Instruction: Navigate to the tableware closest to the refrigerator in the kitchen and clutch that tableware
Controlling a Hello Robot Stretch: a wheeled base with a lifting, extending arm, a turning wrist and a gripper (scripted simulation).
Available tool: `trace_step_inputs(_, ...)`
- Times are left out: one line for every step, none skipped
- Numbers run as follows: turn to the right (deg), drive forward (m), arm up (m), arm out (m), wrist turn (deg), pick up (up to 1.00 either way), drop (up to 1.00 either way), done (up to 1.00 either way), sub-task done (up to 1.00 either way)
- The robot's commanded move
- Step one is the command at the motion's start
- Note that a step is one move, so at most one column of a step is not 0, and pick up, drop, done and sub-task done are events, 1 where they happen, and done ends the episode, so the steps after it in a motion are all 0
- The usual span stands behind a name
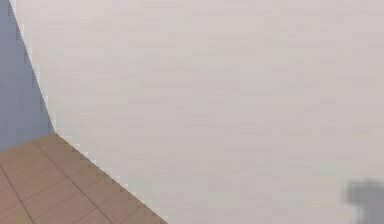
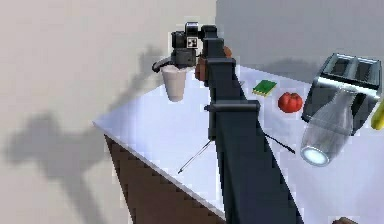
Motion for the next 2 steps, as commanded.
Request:
trace_step_inputs(0.0, 0.00, 0.00, 0.00, 0.0, 1.00, 0.00, 0.00, 0.00)
trace_step_inputs(0.0, 0.00, 0.00, 0.00, 0.0, 0.00, 0.00, 1.00, 0.00)
